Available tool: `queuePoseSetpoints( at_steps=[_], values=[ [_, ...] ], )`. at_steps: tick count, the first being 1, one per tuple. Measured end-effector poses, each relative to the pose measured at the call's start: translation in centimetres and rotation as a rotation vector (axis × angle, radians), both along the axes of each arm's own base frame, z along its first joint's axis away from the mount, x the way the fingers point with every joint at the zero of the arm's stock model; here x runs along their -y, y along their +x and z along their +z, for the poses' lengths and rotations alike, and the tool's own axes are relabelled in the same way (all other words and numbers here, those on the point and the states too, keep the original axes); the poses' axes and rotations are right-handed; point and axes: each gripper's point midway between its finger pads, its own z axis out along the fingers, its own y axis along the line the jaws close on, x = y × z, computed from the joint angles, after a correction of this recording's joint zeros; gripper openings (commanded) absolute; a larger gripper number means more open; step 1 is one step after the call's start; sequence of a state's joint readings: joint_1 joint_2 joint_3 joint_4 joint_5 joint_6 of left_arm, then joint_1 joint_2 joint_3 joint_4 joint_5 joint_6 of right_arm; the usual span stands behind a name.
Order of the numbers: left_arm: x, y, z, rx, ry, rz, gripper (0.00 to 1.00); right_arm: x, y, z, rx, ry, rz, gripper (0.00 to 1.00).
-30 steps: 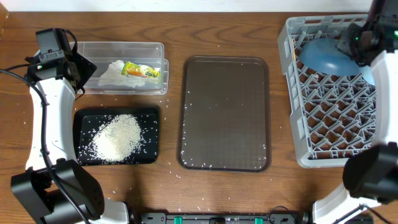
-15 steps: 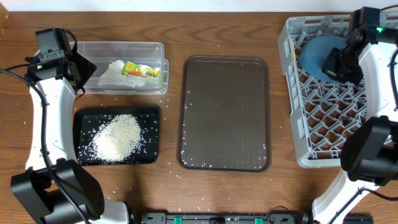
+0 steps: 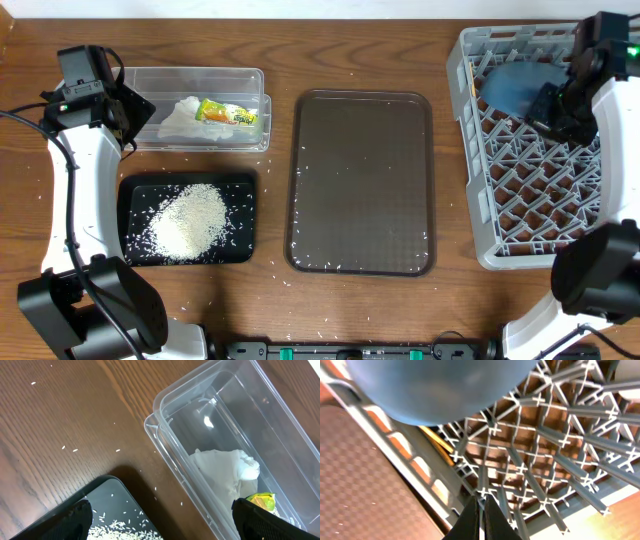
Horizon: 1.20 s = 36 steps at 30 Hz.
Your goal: Sort waste into correct bins and load items into the dishwasher rack
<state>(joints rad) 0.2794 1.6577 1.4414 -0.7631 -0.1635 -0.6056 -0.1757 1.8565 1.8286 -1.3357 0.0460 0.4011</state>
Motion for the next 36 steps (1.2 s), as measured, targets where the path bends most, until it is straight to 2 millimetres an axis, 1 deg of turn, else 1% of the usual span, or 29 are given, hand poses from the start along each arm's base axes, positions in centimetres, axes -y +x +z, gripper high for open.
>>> queuePoseSetpoints(
  at_steps=[2,5,9,12,15,19,21,24,25,26,27,29,32,36],
  values=[
    [0.0,0.0,0.0,0.0,0.0,0.0,0.92,-0.5,0.2,0.4,0.017,0.006,0.014,0.01],
    [0.0,0.0,0.0,0.0,0.0,0.0,0.92,-1.9,0.4,0.7,0.03,0.028,0.055,0.01],
    [0.0,0.0,0.0,0.0,0.0,0.0,0.92,-4.3,0.4,1.5,0.048,0.043,0.129,0.02],
    [0.0,0.0,0.0,0.0,0.0,0.0,0.92,-6.4,-0.3,2.5,0.054,0.035,0.21,0.02],
    [0.0,0.0,0.0,-0.001,0.0,0.0,0.92,-8.9,-1.7,3.9,0.055,-0.013,0.3,0.05],
    [0.0,0.0,0.0,0.0,0.0,0.0,0.92,-11.5,-5.1,6.3,0.042,-0.145,0.413,0.09],
    [0.0,0.0,0.0,0.0,0.0,0.0,0.92,-12.7,-6.7,7.4,0.047,-0.184,0.46,0.1],
    [0.0,0.0,0.0,0.0,0.0,0.0,0.92,-14.5,-8.0,8.4,0.073,-0.195,0.521,0.12],
    [0.0,0.0,0.0,-0.001,0.0,0.0,0.92,-15.3,-8.3,8.5,0.08,-0.193,0.546,0.19],
    [0.0,0.0,0.0,0.0,0.0,0.0,0.92,-16.0,-8.6,8.3,0.079,-0.189,0.561,0.38],
    [0.0,0.0,0.0,-0.001,0.0,0.0,0.92,-16.7,-9.0,8.0,0.072,-0.187,0.583,0.99],
    [0.0,0.0,0.0,0.0,0.0,0.0,0.92,-17.9,-9.8,6.8,0.036,-0.195,0.636,0.99],
    [0.0,0.0,0.0,-0.001,0.0,0.0,0.92,-19.5,-11.2,4.3,-0.025,-0.208,0.715,0.99],
    [0.0,0.0,0.0,0.0,0.0,0.0,0.92,-19.9,-12.9,1.9,-0.112,-0.223,0.763,0.99]
  ],
)
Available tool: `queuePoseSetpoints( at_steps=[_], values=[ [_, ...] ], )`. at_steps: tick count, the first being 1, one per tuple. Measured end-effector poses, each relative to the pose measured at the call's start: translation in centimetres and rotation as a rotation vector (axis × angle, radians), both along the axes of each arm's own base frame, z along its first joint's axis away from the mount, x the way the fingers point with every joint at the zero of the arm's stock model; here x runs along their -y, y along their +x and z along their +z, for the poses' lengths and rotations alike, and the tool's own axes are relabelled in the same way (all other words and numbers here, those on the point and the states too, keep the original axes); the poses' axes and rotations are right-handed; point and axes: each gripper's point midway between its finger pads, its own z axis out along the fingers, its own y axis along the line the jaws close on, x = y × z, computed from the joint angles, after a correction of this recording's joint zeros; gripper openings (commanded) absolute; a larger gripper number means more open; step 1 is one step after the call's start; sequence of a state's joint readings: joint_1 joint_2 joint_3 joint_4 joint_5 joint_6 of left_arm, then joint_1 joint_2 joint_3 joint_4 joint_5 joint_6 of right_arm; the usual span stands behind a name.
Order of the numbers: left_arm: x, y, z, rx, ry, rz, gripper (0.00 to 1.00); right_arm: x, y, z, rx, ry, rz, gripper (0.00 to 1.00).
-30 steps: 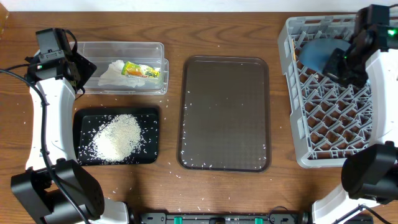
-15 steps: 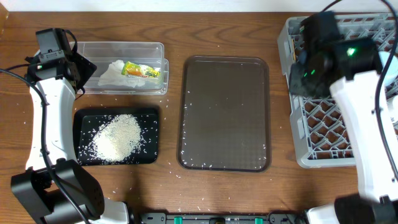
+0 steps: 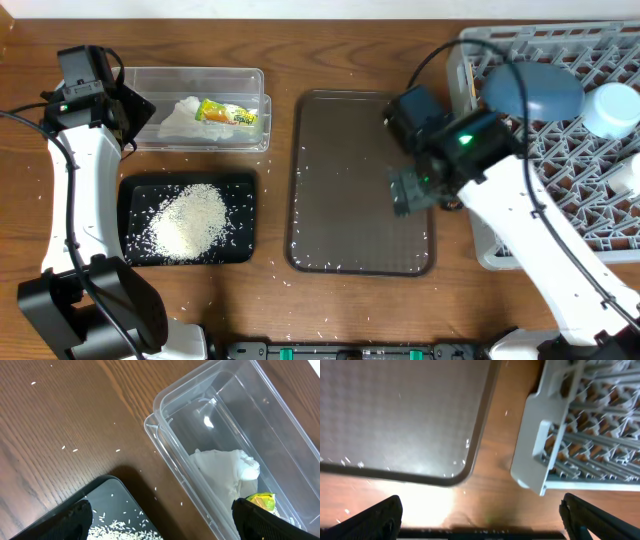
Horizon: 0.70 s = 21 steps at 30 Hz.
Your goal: Sort waste into correct bins and load items into the dishwasher rack
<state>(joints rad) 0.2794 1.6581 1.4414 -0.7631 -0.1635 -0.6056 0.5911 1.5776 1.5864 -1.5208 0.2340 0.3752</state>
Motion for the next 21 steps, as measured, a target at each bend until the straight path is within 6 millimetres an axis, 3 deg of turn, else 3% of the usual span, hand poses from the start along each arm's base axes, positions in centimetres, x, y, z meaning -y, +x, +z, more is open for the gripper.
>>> queuePoseSetpoints(
  at_steps=[4,12,21],
  values=[
    [0.0,0.0,0.0,0.0,0.0,0.0,0.92,0.4,-1.1,-0.8,-0.052,-0.018,0.002,0.99],
    [0.0,0.0,0.0,0.0,0.0,0.0,0.92,-0.7,-2.1,-1.1,-0.111,0.048,0.003,0.99],
    [0.0,0.0,0.0,0.0,0.0,0.0,0.92,-0.9,-2.0,-0.8,-0.101,0.088,-0.002,0.99]
  ],
)
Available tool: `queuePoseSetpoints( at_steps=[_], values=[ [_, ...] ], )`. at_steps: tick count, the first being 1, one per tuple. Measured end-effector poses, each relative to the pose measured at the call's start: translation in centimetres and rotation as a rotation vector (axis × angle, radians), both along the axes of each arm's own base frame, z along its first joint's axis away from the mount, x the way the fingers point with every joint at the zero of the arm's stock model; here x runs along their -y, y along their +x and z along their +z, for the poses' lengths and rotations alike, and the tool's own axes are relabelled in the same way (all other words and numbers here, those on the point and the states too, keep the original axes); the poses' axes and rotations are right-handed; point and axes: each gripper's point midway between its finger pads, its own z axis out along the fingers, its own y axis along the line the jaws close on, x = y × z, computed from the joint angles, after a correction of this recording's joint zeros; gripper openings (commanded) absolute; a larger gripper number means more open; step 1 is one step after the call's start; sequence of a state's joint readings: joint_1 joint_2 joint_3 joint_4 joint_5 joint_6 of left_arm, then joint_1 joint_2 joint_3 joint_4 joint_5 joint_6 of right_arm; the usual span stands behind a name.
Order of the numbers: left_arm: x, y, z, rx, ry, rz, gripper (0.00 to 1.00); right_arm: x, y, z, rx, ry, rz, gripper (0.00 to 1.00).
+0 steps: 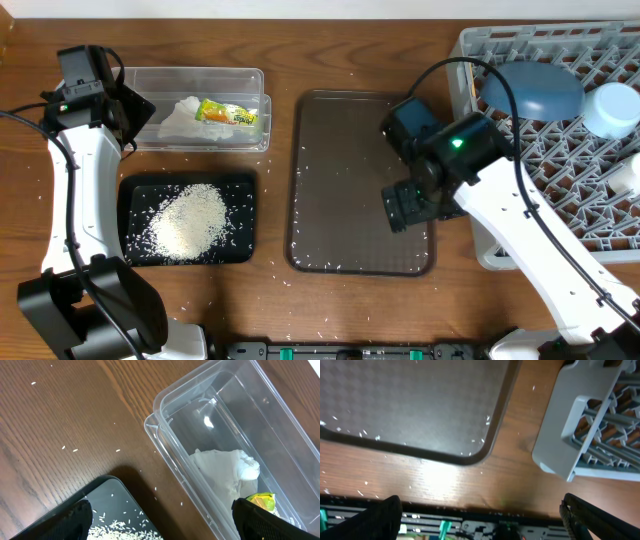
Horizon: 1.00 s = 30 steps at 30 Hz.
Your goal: Sort waste into correct bins and load items into the dishwasher rack
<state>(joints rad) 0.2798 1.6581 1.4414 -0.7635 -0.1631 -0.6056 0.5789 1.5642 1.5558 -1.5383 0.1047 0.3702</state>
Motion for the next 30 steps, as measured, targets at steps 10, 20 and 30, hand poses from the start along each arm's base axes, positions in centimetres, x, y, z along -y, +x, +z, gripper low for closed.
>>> queuePoseSetpoints(
  at_steps=[10,20,30],
  values=[
    [0.0,0.0,0.0,0.0,0.0,0.0,0.92,1.4,0.9,6.9,0.36,0.203,-0.005,0.99],
    [0.0,0.0,0.0,0.001,-0.002,-0.001,0.92,3.7,-0.3,4.4,0.683,0.347,-0.026,0.99],
    [0.1,0.0,0.0,0.001,-0.002,-0.001,0.92,5.9,-1.9,-0.8,0.919,0.437,-0.005,0.99]
  ],
)
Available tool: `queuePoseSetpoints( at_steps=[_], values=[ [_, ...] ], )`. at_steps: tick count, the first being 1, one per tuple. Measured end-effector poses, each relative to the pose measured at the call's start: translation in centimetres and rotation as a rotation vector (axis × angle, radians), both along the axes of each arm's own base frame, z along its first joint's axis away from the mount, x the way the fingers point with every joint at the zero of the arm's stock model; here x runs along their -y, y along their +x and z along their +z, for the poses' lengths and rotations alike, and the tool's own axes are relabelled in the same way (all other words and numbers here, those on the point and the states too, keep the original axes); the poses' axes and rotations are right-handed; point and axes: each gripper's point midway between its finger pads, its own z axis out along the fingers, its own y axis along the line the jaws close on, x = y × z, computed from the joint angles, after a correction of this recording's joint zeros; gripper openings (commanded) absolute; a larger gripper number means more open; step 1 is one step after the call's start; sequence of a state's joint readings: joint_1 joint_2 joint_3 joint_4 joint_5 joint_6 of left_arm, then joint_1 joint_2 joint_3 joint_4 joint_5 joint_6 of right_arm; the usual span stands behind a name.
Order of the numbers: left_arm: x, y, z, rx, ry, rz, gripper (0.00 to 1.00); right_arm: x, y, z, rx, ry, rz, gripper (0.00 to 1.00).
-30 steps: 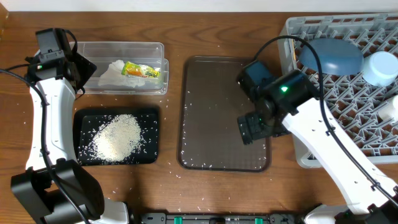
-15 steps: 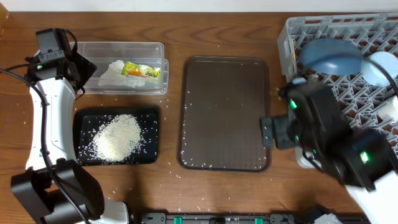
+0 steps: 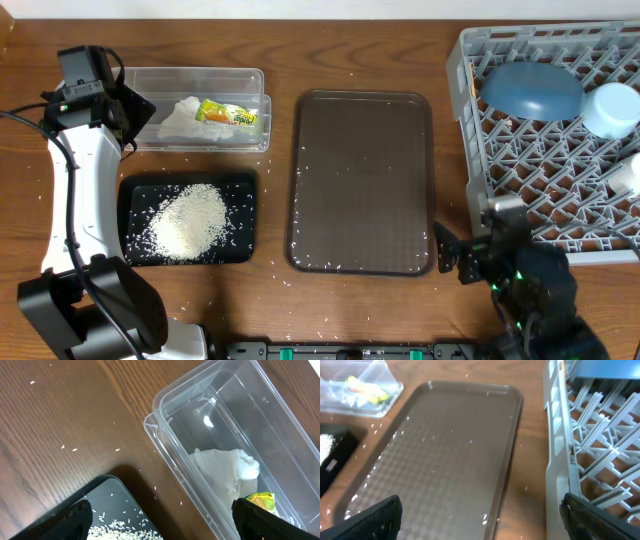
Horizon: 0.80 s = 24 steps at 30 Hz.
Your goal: Sort waste into correct bins and load items into the dishwasher rack
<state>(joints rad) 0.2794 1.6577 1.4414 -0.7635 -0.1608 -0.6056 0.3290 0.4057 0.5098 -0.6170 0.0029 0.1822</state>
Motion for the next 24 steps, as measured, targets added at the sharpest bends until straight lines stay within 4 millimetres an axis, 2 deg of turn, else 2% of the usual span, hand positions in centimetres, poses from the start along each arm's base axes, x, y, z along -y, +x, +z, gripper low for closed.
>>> queuePoseSetpoints(
  at_steps=[9,24],
  values=[
    [0.0,0.0,0.0,0.0,0.0,0.0,0.92,2.5,0.3,-0.1,0.205,0.054,-0.089,0.99],
    [0.0,0.0,0.0,0.0,0.0,0.0,0.92,4.5,2.6,1.4,0.557,0.084,-0.168,0.99]
  ],
)
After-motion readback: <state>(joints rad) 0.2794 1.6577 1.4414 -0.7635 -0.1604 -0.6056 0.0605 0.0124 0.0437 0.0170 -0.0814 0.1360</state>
